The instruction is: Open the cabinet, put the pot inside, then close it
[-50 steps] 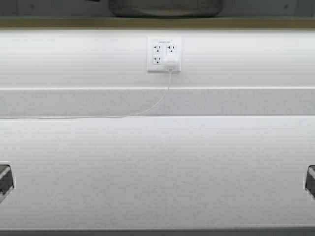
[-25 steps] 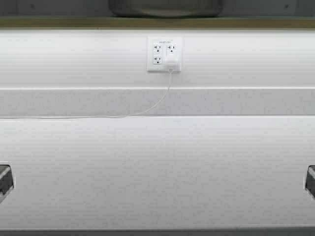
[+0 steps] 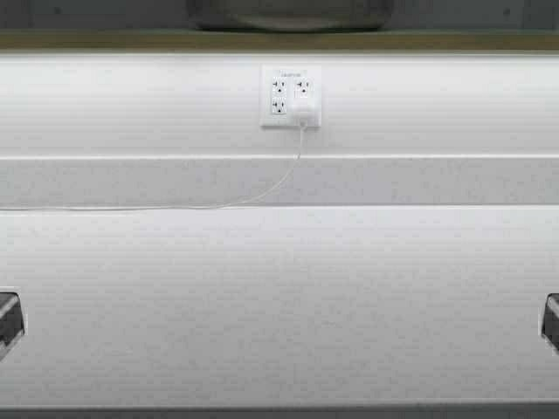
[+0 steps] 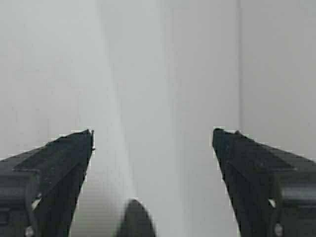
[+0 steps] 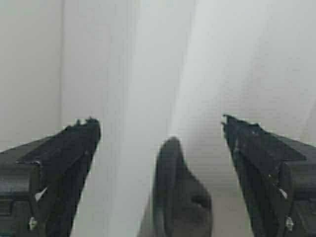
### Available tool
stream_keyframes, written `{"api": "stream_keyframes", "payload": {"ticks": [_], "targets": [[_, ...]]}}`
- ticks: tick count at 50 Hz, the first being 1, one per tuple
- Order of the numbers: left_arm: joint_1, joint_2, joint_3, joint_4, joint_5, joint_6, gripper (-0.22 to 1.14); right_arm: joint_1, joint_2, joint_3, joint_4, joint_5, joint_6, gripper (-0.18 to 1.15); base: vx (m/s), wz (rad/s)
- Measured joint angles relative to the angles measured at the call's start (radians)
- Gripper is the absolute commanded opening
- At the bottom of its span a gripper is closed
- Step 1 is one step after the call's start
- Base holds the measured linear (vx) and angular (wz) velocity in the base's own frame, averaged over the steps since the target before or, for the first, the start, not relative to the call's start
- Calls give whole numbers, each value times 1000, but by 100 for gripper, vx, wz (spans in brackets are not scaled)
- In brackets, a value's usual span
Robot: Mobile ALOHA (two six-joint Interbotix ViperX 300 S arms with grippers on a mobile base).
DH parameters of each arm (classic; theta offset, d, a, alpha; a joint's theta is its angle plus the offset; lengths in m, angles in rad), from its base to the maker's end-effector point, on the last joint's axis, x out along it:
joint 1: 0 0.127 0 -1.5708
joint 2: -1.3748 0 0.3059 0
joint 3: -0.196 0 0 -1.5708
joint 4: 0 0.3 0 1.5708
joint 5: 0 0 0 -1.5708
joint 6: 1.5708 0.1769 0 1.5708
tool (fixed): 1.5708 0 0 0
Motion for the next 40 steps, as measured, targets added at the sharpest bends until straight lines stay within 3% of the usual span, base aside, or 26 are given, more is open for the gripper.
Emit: {"api": "stream_keyframes", "payload": {"ticks": [6,10,14,18,20,23,29,40], "targets": [[17,-37,51,6,0,-2,97,-18,-28,29,-40,2,-15,98,0,0],[18,-69,84,54,0,14,81,-15,-58,49,-94,18,-23,79,0,0],[18,-103,117,146,12,63,48,-14,-107,74,-149,110,-35,44,0,0],[18,-143,155,209,38,144,7,-14,-156,89,-219,239,-64,6,0,0],[18,-166,179,221,58,186,-8,-14,-178,92,-264,293,-106,-6,0,0],[17,-201,216,227,94,238,-11,-15,-209,98,-331,362,-192,-5,-1,0],[18,-253,290,230,193,373,8,-8,-262,112,-393,479,-393,12,-1,0],[-35,-324,368,230,367,739,4,54,-314,146,-403,650,-687,8,-1,0]]}}
